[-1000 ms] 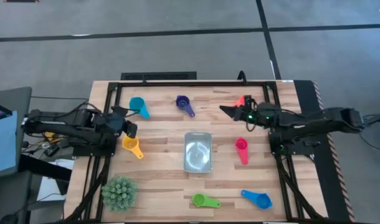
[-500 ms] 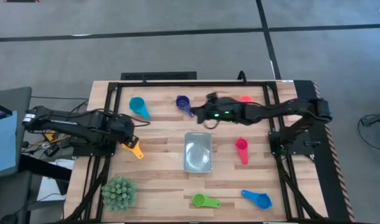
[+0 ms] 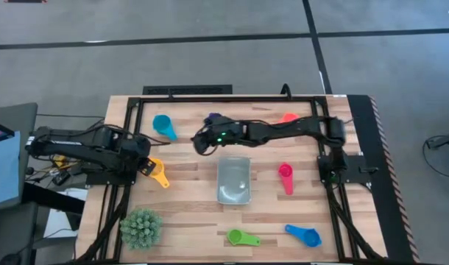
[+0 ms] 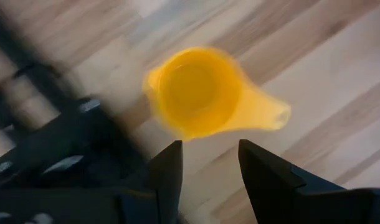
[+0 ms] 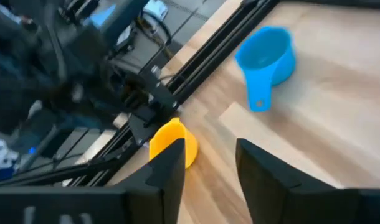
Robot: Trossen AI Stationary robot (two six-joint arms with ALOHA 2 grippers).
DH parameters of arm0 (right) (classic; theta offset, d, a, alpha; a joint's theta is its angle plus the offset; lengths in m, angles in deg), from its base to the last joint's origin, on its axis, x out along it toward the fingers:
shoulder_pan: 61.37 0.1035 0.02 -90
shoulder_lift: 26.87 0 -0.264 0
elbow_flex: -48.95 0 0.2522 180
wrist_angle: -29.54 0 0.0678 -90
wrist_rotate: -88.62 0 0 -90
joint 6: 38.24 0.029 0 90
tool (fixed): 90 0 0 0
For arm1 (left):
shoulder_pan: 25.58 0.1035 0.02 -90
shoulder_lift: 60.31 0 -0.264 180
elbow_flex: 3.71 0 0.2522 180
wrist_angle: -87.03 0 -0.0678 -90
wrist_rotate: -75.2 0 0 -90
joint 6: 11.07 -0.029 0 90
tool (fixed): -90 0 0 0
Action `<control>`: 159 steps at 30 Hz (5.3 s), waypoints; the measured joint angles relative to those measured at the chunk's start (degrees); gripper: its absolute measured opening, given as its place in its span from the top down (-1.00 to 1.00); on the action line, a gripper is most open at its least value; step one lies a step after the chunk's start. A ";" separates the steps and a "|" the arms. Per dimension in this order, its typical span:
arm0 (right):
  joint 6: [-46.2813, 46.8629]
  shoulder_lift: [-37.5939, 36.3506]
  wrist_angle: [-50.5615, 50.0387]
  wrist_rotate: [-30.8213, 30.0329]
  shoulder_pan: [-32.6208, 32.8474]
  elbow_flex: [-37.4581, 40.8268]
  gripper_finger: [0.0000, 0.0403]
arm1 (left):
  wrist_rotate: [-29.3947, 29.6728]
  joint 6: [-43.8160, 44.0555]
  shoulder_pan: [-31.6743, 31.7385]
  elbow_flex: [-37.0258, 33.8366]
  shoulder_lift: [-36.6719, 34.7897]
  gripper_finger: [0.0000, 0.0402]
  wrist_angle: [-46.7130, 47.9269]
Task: Nest measuring cups in basket
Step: Stack the yellow measuring cup on top of the light blue measuring cup
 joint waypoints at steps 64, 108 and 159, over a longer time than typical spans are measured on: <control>-12.89 36.14 -23.13 13.04 5.47 -45.30 -0.21 | -6.51 -13.34 -2.09 -9.79 8.67 0.43 -10.80; -16.67 26.38 -40.41 12.04 -9.98 -45.13 0.01 | 9.22 11.52 -5.54 -3.23 3.83 0.43 -7.87; -14.85 38.66 -17.10 14.14 -8.54 -46.30 -0.37 | 14.13 28.64 -7.43 13.32 9.89 0.43 -0.32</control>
